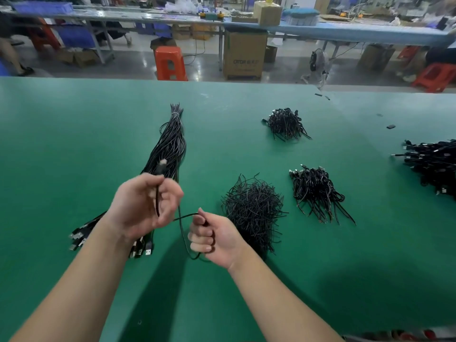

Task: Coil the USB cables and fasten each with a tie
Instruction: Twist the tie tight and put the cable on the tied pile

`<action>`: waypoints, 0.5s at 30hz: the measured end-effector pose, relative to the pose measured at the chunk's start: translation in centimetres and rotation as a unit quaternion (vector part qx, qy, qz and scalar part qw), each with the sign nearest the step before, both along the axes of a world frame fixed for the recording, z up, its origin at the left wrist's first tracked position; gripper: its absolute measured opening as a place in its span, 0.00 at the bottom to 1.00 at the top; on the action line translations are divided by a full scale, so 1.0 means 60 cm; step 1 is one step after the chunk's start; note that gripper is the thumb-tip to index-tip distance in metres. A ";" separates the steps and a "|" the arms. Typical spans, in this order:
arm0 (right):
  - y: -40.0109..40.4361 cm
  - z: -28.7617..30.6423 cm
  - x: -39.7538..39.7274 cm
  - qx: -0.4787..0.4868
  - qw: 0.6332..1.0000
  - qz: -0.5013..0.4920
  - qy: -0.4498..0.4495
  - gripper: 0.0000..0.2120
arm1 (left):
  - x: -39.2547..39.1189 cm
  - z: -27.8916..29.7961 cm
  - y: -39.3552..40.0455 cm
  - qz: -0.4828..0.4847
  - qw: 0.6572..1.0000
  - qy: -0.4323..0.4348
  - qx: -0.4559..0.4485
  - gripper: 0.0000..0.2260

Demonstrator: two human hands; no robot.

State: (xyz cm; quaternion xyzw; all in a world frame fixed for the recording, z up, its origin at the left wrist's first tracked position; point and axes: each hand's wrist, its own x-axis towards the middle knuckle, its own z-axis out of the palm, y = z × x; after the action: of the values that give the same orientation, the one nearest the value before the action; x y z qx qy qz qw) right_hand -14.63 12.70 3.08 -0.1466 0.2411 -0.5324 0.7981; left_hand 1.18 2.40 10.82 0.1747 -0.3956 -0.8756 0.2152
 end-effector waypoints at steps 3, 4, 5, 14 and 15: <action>-0.011 0.012 -0.016 0.000 0.998 0.003 0.055 0.16 | 0.002 -0.013 0.011 -0.136 0.959 -0.188 -0.162 0.21; -0.013 0.015 -0.020 -0.001 0.996 0.005 0.094 0.16 | -0.002 -0.016 0.016 -0.168 0.938 -0.237 -0.186 0.21; -0.015 0.019 -0.023 -0.005 0.991 0.007 0.132 0.16 | -0.004 -0.020 0.018 -0.185 0.917 -0.285 -0.208 0.20; -0.010 0.045 -0.030 -0.050 0.971 -0.023 0.234 0.15 | -0.025 -0.054 0.023 -0.005 0.907 -0.322 -0.271 0.16; -0.008 0.043 -0.024 -0.055 0.970 -0.025 0.235 0.15 | -0.029 -0.057 0.026 0.021 0.910 -0.308 -0.276 0.16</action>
State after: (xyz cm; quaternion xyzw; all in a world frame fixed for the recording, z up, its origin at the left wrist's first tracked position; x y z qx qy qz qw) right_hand -16.06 12.25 5.66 -0.3052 0.3958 -0.5153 0.6961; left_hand -0.56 3.96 7.39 0.3775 -0.6644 -0.6295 0.1409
